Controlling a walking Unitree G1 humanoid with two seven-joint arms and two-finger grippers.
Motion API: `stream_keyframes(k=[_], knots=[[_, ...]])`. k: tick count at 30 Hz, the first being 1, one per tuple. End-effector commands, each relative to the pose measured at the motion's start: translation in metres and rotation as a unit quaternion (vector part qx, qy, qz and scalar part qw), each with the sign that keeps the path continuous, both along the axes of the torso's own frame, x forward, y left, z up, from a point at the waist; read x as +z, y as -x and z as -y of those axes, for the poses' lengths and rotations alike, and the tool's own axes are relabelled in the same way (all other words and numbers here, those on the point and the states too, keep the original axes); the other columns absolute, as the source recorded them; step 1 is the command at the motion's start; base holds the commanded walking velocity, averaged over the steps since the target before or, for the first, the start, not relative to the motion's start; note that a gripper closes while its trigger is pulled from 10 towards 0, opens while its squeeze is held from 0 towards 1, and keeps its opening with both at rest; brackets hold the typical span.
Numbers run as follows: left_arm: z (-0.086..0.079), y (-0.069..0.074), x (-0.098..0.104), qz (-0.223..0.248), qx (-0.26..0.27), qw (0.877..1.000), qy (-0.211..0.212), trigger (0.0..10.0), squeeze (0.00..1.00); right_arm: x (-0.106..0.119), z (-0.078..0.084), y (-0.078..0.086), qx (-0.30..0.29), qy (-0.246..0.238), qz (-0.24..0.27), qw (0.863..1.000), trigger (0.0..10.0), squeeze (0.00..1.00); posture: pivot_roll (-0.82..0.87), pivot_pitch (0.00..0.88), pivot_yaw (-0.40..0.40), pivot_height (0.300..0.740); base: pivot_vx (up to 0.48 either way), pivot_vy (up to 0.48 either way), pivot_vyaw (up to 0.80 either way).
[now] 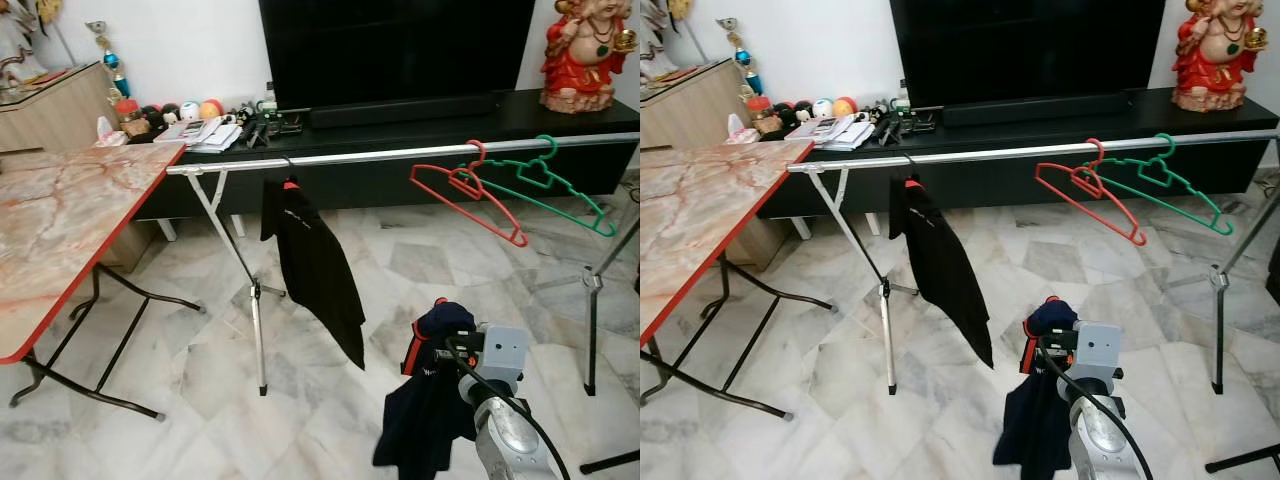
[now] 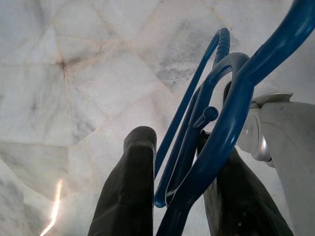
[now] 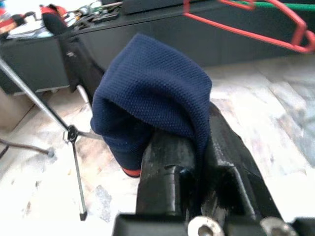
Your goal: Hang hanger
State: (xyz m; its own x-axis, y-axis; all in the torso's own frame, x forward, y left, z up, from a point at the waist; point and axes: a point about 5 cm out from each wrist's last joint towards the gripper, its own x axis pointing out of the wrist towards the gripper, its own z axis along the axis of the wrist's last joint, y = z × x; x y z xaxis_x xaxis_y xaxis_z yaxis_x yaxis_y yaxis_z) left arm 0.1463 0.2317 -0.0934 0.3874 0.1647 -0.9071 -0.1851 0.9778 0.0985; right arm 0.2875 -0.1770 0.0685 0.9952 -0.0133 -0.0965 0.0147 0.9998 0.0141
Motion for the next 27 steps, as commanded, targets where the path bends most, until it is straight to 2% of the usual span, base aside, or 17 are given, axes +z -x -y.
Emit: stream_keyframes(k=[1,12,16,21,27], knots=[[-0.008,0.007,-0.001,-0.007,0.008,1.0,-0.011,10.0,0.0,0.011,-0.014,-0.007,0.024,0.002,0.023,0.999,10.0,0.0,-0.08,0.0,0.098,0.74,0.0,0.48,0.0],[-0.018,0.011,0.001,-0.008,0.018,1.0,-0.015,10.0,0.0,0.021,-0.008,-0.015,0.024,0.015,0.035,0.999,10.0,0.0,-0.08,0.0,0.083,0.74,0.0,0.48,0.0],[-0.022,0.022,-0.002,-0.019,0.031,0.999,-0.015,10.0,0.0,0.023,-0.001,-0.016,0.009,0.018,0.034,0.999,10.0,0.0,-0.08,0.0,0.072,0.74,0.0,0.478,0.0],[-0.032,0.034,-0.002,-0.026,0.042,0.999,-0.019,10.0,0.0,0.03,-0.006,-0.024,0.011,0.02,0.046,0.999,10.0,0.0,-0.05,0.0,0.059,0.74,0.0,0.476,0.0],[-0.036,0.034,-0.001,-0.02,0.055,0.998,-0.019,10.0,0.0,0.032,-0.012,-0.028,0.023,0.021,0.046,0.998,10.0,0.0,-0.02,0.0,0.043,0.74,0.0,0.476,0.0]])
